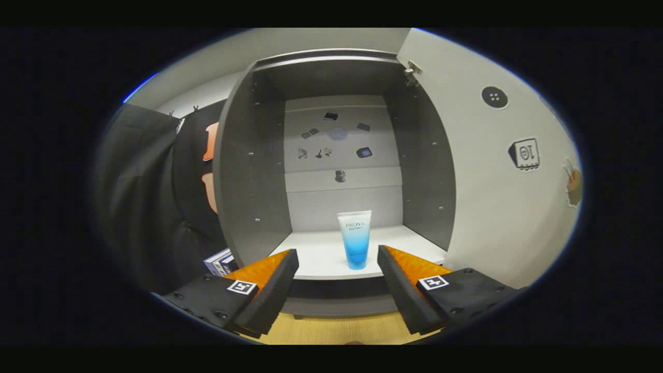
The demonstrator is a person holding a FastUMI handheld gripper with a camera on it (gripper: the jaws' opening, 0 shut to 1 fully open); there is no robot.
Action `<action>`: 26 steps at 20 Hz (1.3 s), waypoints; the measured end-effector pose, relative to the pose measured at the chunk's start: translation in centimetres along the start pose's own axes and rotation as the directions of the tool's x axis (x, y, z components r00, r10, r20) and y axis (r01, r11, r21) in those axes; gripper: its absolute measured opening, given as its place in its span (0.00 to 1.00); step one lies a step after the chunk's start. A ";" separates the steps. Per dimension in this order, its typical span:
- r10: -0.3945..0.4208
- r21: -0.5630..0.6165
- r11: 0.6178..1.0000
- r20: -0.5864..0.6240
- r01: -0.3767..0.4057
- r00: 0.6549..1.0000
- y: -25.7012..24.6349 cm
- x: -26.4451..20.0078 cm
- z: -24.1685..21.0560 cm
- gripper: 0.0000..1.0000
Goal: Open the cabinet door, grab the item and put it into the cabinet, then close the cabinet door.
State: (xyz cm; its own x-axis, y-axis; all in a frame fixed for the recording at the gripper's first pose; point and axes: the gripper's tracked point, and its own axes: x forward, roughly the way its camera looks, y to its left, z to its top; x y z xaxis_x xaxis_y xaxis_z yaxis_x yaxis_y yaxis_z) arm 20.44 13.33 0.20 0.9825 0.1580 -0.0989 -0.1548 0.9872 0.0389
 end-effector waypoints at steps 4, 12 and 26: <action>-0.001 -0.020 1.000 0.028 0.002 1.000 -0.1 -5.1 0.7 0.98; -0.004 0.006 1.000 0.050 0.004 0.999 -3.6 -14.4 0.4 0.98; -0.009 0.049 0.999 0.091 0.005 0.996 -14.9 -28.5 -0.4 0.96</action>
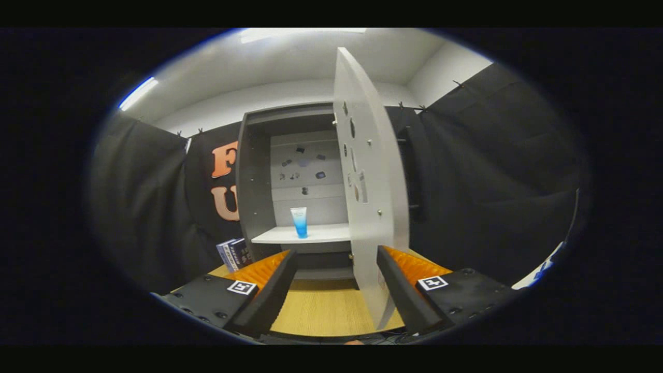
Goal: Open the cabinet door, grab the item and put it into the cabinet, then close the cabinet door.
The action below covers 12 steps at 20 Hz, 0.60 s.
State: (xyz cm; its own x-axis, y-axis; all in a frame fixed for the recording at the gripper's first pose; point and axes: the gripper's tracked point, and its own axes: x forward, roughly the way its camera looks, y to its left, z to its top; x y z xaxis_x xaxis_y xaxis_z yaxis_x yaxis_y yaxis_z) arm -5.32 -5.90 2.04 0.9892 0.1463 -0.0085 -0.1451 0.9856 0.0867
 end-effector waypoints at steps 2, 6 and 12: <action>-0.016 0.011 1.000 -0.001 0.016 1.000 -2.0 -1.5 -0.2 0.96; -0.059 -0.004 0.998 0.017 0.059 0.998 -6.4 -3.2 -0.4 0.98; -0.132 0.031 0.991 0.018 0.132 0.991 -12.3 -3.5 -2.0 0.98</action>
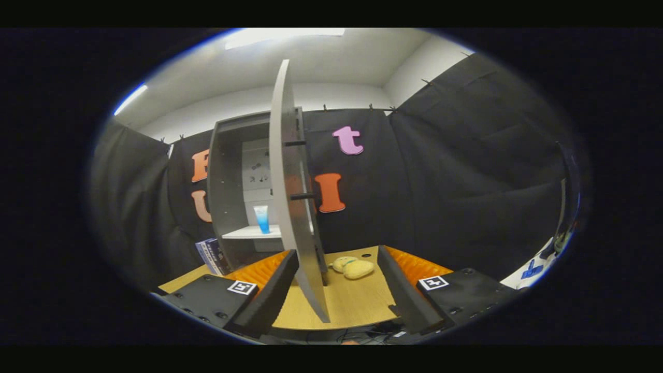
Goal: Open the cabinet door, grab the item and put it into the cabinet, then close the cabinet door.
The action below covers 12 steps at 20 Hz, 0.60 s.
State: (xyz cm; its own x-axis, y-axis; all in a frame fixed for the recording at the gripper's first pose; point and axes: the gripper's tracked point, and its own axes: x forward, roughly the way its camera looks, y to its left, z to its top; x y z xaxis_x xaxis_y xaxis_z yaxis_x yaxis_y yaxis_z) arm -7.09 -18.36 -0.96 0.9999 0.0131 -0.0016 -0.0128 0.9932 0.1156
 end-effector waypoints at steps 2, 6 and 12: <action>-0.030 0.010 0.999 -0.013 0.030 0.999 -1.9 0.6 -1.0 0.98; -0.046 0.004 0.999 -0.044 0.046 0.998 -2.9 1.9 -2.8 0.98; -0.024 -0.019 1.000 -0.063 0.023 0.998 -1.6 3.7 -4.3 0.98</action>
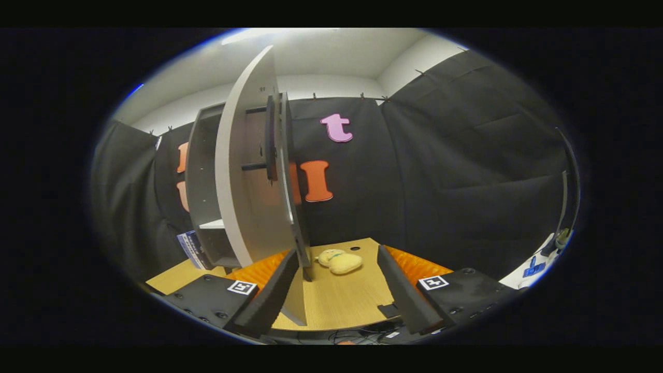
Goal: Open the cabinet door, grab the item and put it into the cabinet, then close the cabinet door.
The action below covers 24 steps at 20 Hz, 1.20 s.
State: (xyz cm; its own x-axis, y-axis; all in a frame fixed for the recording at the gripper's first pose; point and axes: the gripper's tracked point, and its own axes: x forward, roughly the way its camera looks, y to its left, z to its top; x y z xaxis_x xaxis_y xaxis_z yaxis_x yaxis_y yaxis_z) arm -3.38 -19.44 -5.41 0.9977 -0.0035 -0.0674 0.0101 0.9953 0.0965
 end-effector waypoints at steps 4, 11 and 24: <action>-0.022 -0.031 0.999 -0.022 0.022 1.000 1.1 0.9 -1.4 0.94; -0.062 0.005 0.998 -0.017 0.062 0.998 2.9 0.4 -1.6 0.96; 0.098 0.046 0.994 -0.050 -0.096 0.994 14.2 2.2 -3.5 0.96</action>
State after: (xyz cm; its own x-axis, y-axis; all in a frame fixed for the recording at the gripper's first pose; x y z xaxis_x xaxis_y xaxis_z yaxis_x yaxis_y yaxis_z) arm -1.26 -4.94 -7.61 0.9893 0.0992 -0.1073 -0.0827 0.9855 0.1481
